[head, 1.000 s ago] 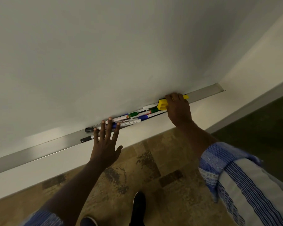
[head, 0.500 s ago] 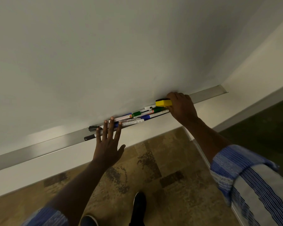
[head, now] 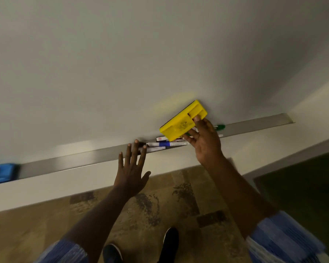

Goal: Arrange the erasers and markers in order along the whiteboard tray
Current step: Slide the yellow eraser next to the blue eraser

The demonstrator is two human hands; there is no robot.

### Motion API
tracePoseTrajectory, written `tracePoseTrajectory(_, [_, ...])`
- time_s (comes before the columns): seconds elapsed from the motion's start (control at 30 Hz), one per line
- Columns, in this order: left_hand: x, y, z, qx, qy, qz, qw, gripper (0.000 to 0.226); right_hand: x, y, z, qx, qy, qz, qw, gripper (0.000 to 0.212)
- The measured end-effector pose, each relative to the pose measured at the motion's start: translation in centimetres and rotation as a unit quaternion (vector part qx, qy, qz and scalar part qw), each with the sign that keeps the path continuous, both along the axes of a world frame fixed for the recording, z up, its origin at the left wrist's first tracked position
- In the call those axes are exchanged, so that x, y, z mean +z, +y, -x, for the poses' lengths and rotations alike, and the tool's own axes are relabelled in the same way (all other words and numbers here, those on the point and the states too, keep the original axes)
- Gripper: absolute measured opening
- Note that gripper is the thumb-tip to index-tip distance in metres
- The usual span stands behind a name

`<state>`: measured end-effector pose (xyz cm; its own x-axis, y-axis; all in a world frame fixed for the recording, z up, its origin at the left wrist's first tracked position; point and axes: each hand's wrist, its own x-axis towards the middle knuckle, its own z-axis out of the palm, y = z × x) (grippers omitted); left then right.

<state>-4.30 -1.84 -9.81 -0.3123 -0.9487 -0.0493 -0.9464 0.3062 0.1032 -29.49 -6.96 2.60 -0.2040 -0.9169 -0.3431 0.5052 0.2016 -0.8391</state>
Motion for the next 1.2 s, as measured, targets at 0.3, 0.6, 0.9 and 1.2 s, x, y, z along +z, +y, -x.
tracePoseTrajectory(0.3, [-1.2, 3.7, -10.2, 0.121, -0.023, -0.031, 0.992, 0.090, -1.2, 0.8, -13.4, 0.101, -0.191, -0.139, 0.966, 0.025])
tracePoseTrajectory(0.6, [-1.0, 5.2, -17.9, 0.179, -0.028, -0.053, 0.982, 0.088, -0.3, 1.8, -24.9, 0.138, -0.170, -0.203, 0.954, 0.065])
tracePoseTrajectory(0.9, [-0.6, 6.9, -24.2, 0.258, 0.011, -0.052, 0.965, 0.090, 0.7, 1.6, -34.9, 0.368, 0.541, 0.180, 0.734, 0.038])
tracePoseTrajectory(1.2, [-1.0, 8.1, -29.1, 0.282, 0.039, -0.055, 0.957, 0.092, -3.8, 0.7, -41.3, 0.336, 0.727, 0.354, 0.483, 0.063])
